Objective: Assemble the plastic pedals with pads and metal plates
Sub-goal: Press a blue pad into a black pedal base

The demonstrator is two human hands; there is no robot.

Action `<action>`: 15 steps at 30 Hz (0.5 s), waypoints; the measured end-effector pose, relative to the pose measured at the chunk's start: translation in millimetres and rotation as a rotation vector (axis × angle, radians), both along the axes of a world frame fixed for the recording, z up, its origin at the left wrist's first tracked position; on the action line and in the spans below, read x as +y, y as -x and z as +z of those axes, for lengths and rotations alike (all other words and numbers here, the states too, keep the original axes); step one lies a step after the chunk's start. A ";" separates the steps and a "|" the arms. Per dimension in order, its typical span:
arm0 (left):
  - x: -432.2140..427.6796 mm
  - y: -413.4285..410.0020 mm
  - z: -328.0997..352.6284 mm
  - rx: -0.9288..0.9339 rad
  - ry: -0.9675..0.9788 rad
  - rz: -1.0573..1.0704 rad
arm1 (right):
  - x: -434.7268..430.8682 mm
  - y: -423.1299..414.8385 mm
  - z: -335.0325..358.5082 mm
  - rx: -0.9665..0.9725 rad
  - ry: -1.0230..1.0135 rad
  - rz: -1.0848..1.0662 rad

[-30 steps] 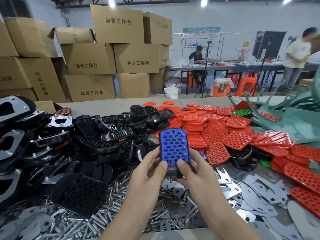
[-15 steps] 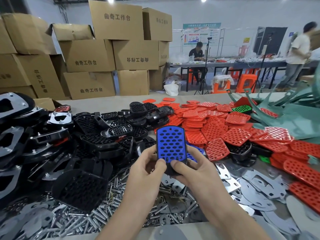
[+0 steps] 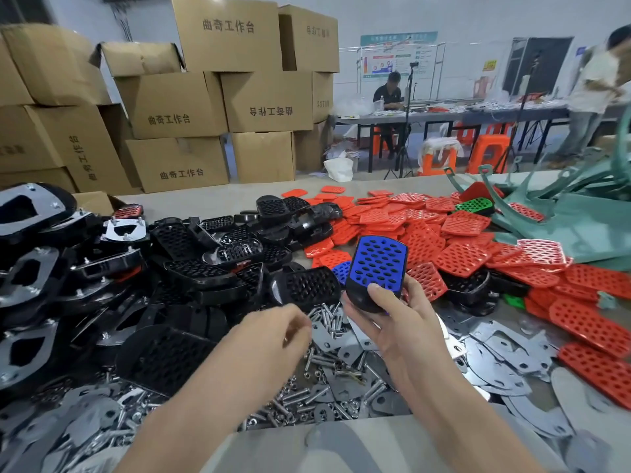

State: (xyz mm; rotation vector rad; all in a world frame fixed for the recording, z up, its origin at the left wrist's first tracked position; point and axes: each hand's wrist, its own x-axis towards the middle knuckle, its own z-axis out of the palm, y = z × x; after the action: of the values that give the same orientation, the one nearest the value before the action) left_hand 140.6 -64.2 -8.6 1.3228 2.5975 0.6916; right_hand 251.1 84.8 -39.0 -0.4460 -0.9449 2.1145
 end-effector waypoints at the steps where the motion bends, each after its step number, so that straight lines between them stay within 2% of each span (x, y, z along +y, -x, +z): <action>1: 0.0 -3.5 -2.1 0.077 0.079 -0.001 | -0.3 -0.7 0.0 -0.004 -0.002 -0.002; 4: 3.8 -13.6 -14.8 0.262 0.211 -0.036 | -0.7 -1.7 0.1 -0.016 -0.009 -0.015; 8: 10.5 -20.5 -31.8 0.421 0.253 -0.046 | -2.2 -1.3 -0.7 -0.047 -0.044 -0.033; 12: 13.3 -24.5 -31.5 0.468 0.255 -0.047 | -5.2 1.0 -1.2 -0.052 -0.062 -0.036; 15: 7.3 -20.6 -29.3 0.380 0.132 -0.006 | -6.0 1.6 -2.2 -0.058 -0.083 -0.024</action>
State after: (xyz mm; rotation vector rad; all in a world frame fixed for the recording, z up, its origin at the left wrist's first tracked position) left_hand 161.2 -57.0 -37.9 1.5476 2.8627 0.2804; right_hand 249.5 78.8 -41.2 -0.4761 -1.0512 2.0421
